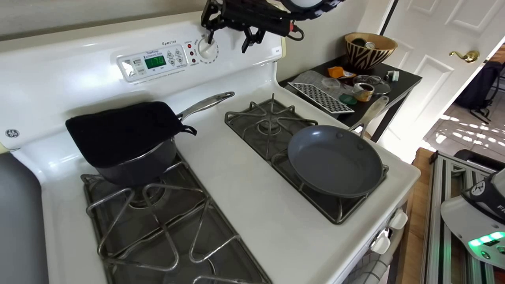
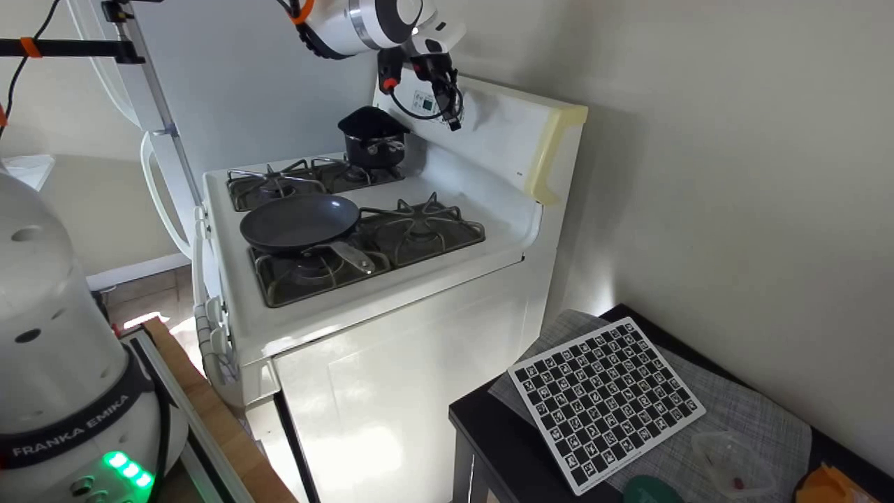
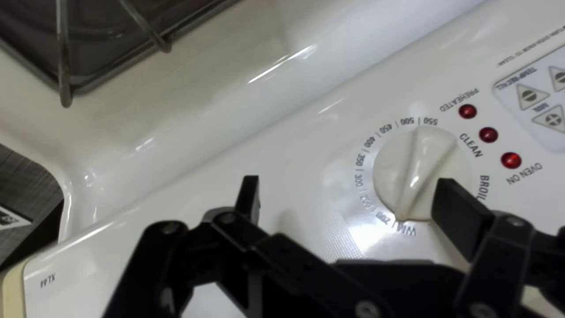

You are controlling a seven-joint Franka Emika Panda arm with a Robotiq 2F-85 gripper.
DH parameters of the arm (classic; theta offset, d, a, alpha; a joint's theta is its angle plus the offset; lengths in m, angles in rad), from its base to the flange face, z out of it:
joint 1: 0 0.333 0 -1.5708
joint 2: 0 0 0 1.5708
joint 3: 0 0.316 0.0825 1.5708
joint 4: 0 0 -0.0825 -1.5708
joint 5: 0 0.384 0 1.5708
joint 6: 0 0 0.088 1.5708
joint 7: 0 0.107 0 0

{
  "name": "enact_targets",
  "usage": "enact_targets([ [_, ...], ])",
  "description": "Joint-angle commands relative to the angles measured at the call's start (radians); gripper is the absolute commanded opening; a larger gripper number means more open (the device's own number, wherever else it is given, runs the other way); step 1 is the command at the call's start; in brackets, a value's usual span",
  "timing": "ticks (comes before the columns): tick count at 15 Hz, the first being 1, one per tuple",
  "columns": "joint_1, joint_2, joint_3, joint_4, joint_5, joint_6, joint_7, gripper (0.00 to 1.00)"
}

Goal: Turn the switch on the stove to the right

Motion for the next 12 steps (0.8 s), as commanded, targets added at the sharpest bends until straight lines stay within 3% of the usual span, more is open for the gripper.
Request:
enact_targets([
  [1,0.026,-0.038,-0.016,0.000,-0.173,-0.050,0.040,0.99],
  [5,0.028,-0.061,0.006,0.013,-0.315,-0.063,0.037,1.00],
  [12,0.031,-0.093,0.057,0.016,-0.356,-0.101,0.003,1.00],
])
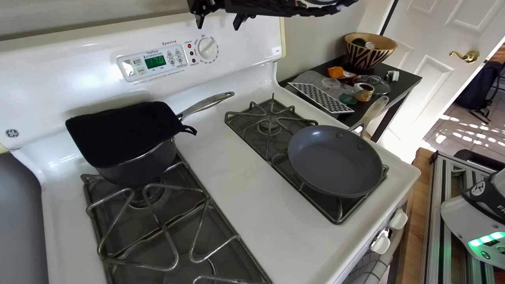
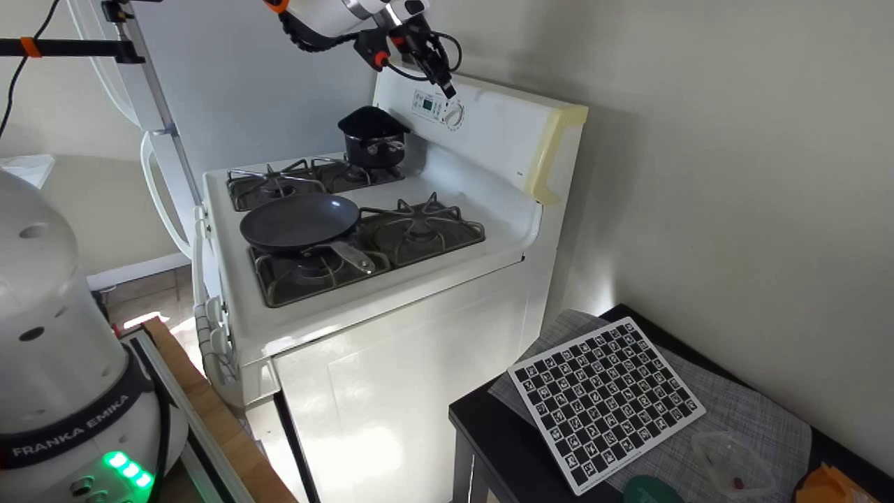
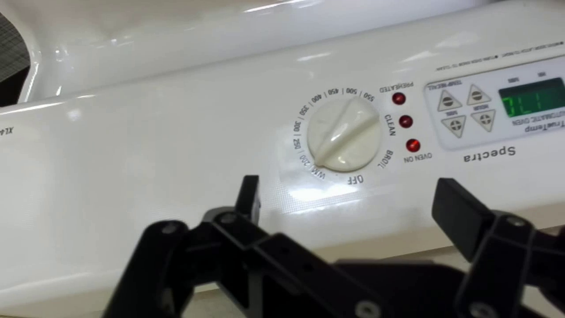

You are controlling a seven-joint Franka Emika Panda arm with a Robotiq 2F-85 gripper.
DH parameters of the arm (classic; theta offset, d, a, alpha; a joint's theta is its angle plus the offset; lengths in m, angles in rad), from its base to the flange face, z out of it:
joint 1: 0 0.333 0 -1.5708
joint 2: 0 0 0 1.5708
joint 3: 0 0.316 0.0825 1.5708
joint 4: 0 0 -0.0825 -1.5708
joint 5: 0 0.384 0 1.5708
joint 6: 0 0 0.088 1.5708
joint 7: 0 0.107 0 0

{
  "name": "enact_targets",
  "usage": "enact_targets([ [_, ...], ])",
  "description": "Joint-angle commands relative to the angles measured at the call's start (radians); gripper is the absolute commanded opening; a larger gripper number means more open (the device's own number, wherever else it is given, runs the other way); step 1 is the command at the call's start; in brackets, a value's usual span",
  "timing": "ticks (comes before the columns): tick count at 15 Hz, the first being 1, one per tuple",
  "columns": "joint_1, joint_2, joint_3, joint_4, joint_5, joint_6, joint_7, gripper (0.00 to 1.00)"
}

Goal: Turn the switch on the stove to the right

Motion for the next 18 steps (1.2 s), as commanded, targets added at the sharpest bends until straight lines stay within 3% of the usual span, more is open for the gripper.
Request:
enact_targets([
  [1,0.000,-0.029,0.030,0.006,-0.060,-0.092,0.000,1.00],
  [10,0.000,-0.057,0.105,0.033,-0.226,-0.281,0.006,1.00],
  [18,0.009,-0.063,0.159,0.034,-0.322,-0.366,0.059,1.00],
])
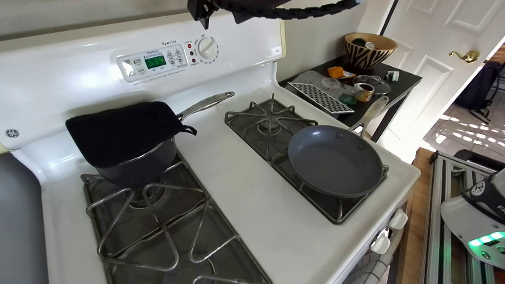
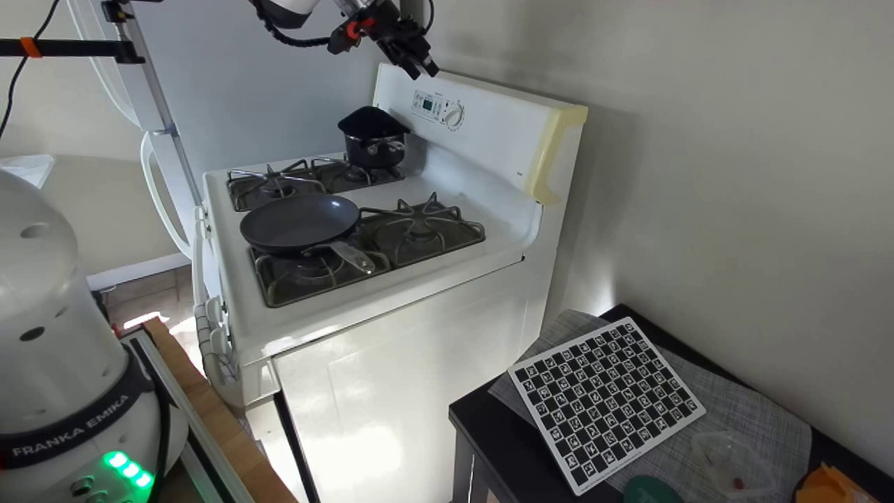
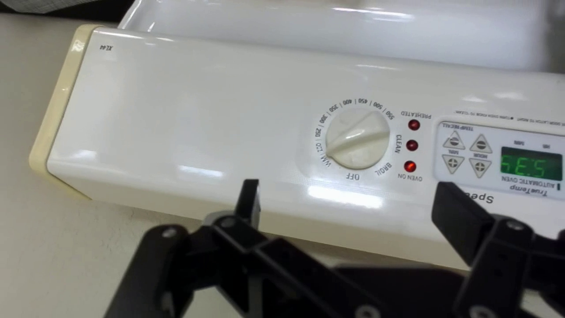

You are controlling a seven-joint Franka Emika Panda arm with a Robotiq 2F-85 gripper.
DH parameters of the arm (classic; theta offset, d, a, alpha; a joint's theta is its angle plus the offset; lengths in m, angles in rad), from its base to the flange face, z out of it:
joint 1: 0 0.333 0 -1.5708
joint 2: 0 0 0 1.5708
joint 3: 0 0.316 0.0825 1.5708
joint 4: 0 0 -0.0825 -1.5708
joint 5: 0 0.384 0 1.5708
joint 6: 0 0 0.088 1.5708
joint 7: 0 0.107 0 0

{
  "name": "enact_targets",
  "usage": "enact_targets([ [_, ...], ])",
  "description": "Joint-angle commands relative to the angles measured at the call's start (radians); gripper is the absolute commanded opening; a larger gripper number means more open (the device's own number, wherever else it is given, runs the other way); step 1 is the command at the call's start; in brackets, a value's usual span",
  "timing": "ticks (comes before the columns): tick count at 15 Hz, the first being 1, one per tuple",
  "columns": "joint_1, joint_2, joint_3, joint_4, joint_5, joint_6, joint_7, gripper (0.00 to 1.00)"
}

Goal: Turn the switch on the stove to the right

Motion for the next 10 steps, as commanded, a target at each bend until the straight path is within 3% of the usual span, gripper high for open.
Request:
enact_targets([
  [1,0.005,-0.016,0.023,-0.009,-0.044,-0.051,0.055,1.00],
  [10,-0.005,-0.004,0.033,0.002,-0.028,-0.036,0.030,1.00],
])
